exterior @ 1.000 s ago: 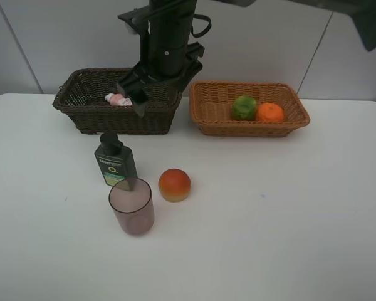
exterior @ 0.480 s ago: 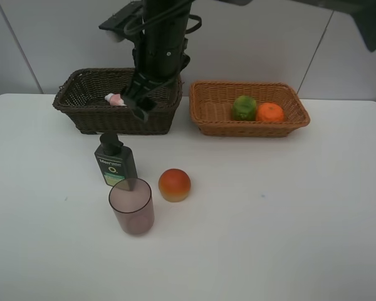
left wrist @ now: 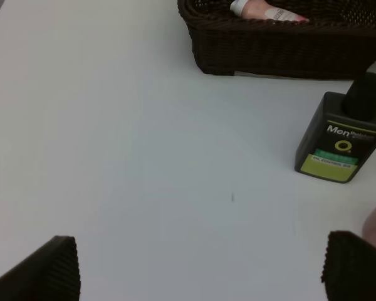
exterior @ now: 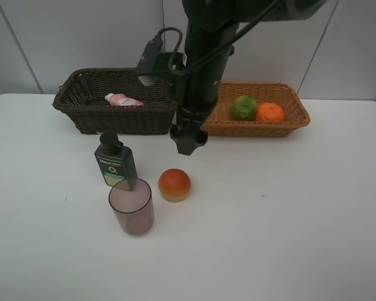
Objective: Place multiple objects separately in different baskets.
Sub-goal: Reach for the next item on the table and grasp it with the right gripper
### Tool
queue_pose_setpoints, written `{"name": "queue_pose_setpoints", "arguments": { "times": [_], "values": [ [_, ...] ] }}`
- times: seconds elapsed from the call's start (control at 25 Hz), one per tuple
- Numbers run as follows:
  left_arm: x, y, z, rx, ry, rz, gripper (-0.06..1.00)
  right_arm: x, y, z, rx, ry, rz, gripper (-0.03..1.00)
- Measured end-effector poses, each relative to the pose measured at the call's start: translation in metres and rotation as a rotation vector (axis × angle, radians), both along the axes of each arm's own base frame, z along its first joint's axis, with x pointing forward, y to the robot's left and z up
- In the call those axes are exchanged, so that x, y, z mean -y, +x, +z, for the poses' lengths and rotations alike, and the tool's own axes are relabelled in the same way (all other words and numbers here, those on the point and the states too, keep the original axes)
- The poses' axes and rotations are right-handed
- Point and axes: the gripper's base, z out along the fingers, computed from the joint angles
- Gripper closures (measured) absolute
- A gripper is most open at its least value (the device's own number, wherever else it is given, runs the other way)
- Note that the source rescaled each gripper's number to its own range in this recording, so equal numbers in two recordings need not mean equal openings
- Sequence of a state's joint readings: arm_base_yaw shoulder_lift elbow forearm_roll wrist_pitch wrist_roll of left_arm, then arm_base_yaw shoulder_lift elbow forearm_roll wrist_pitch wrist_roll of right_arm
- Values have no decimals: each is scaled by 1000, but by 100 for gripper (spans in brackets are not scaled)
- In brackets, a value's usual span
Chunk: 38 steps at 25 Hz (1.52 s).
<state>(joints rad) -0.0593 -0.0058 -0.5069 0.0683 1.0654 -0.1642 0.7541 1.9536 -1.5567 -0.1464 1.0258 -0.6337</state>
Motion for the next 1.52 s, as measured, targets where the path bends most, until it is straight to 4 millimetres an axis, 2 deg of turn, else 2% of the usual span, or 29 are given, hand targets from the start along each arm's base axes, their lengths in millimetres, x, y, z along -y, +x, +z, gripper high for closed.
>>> {"name": "queue_pose_setpoints", "arguments": {
  "times": [0.12,0.24,0.36,0.52,1.2,1.52],
  "values": [
    [0,0,0,0,0,0,-6,9,-10,-15,-34,8,103,-3],
    [0,0,0,0,0,0,-6,8,-19,-25,-86,17,240,-3],
    [0,0,0,0,0,0,-6,6,-21,-26,-82,26,380,-3],
    [0,0,0,0,0,0,-6,3,-18,-27,-40,20,471,-3],
    [0,0,0,0,0,0,-6,-7,-5,-90,-75,-15,491,-3],
    [0,0,0,0,0,0,-6,-10,-2,-104,-69,-14,493,-3]
  ]
}}
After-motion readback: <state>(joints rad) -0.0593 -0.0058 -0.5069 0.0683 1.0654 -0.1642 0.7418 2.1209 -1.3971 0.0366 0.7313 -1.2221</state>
